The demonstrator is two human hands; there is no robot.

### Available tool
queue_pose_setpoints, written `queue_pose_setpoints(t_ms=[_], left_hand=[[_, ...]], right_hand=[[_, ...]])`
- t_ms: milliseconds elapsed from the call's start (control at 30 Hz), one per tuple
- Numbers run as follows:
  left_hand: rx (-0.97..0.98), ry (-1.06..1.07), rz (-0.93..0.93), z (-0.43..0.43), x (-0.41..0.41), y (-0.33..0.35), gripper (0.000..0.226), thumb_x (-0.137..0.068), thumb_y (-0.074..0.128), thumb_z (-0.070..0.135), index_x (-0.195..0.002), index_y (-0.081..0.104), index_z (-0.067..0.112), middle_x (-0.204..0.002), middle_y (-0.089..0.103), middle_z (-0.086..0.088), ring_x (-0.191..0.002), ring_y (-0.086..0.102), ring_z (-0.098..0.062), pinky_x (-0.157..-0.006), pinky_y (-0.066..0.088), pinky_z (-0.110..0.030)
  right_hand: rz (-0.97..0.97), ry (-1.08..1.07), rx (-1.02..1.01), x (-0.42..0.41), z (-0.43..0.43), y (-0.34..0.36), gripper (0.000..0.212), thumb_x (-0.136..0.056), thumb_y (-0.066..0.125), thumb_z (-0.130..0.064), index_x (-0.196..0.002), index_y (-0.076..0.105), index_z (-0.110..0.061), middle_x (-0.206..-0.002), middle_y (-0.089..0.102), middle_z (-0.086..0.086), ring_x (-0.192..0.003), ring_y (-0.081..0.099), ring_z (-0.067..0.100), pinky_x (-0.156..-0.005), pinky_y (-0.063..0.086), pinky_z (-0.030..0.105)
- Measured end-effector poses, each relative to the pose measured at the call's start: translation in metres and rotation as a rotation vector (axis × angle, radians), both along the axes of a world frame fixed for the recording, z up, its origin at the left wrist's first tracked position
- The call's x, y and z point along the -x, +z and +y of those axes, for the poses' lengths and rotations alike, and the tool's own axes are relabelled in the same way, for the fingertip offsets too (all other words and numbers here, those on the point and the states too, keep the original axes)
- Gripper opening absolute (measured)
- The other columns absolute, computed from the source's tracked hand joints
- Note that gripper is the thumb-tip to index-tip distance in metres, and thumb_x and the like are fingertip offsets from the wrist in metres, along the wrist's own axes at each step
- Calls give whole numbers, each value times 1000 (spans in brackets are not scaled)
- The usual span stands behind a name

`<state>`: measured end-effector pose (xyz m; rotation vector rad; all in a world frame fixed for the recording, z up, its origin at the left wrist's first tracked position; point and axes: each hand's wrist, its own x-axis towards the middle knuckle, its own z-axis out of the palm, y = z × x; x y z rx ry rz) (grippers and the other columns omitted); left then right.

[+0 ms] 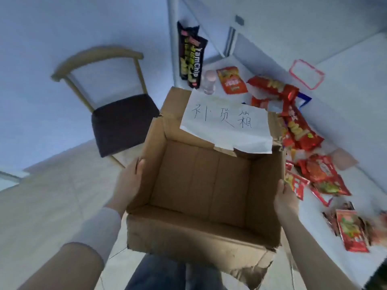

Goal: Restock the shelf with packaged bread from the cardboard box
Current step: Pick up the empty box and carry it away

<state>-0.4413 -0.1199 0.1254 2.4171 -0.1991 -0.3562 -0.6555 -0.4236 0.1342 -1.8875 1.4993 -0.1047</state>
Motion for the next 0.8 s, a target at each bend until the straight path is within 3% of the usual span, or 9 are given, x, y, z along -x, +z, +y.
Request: queue_pose_setpoints(t_ms=[167, 400, 800], left_hand=[[21, 239, -32, 59, -71, 13, 43, -99, 26, 37, -128, 48, 13, -117, 61, -18, -106, 56, -39, -90, 44, -45], [59, 442, -89, 116, -185, 10, 37, -99, 30, 37, -115, 54, 14, -94, 63, -14, -80, 54, -29, -71, 35, -33], [75, 636, -38, 113, -367, -31, 41, -99, 30, 36, -125, 50, 12, -112, 62, -19, -103, 55, -39, -77, 34, -34]], right_hand=[[-87, 243, 43, -150, 19, 6, 45, -101, 26, -29, -130, 45, -1, -130, 50, 27, -121, 44, 43, -99, 34, 43], [-198, 433, 108, -332, 54, 10, 43, -101, 27, -27, -127, 48, 0, -129, 51, 25, -121, 45, 39, -100, 33, 42], [-161, 589, 25, -580, 48, -22, 47, -100, 23, -36, -133, 43, -8, -135, 49, 18, -125, 43, 36, -103, 33, 44]])
